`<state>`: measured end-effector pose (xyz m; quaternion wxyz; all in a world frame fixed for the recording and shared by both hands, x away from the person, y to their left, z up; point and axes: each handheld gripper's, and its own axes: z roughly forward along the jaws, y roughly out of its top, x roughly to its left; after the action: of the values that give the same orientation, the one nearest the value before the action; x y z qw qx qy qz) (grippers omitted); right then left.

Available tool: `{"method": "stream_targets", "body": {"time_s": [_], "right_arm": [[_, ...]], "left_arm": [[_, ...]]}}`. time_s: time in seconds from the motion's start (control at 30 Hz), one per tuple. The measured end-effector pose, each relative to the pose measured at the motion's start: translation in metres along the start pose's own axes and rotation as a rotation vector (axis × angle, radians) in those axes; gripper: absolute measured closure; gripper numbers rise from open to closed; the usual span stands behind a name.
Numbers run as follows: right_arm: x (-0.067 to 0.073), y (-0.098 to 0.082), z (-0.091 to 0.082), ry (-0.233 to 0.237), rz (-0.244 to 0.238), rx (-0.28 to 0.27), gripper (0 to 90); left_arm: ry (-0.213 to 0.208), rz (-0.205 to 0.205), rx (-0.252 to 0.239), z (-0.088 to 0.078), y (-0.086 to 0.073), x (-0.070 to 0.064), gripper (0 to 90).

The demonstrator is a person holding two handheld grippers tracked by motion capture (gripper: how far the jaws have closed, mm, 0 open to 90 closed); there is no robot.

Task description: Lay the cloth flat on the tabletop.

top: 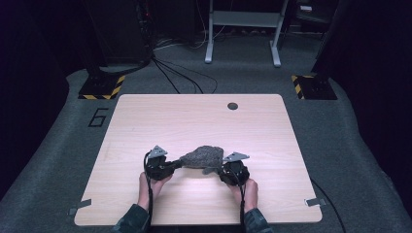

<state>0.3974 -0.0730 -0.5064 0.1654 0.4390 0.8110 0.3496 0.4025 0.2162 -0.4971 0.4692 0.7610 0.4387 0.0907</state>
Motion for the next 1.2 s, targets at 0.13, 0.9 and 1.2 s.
{"method": "stream_targets", "body": {"time_s": [0.13,0.9,1.2], "right_arm": [[-0.004,0.001,0.000,-0.012,0.001,-0.002,77.8],[-0.040,0.047,-0.052,-0.150,-0.037,-0.120,85.7],[-0.037,0.051,-0.062,-0.040,-0.043,-0.125,83.5]], "left_arm": [[-0.007,-0.003,-0.008,-0.003,0.000,0.001,88.8],[-0.035,-0.010,-0.081,-0.030,0.034,-0.005,88.9],[-0.022,-0.041,-0.034,-0.038,0.037,0.014,88.3]]}}
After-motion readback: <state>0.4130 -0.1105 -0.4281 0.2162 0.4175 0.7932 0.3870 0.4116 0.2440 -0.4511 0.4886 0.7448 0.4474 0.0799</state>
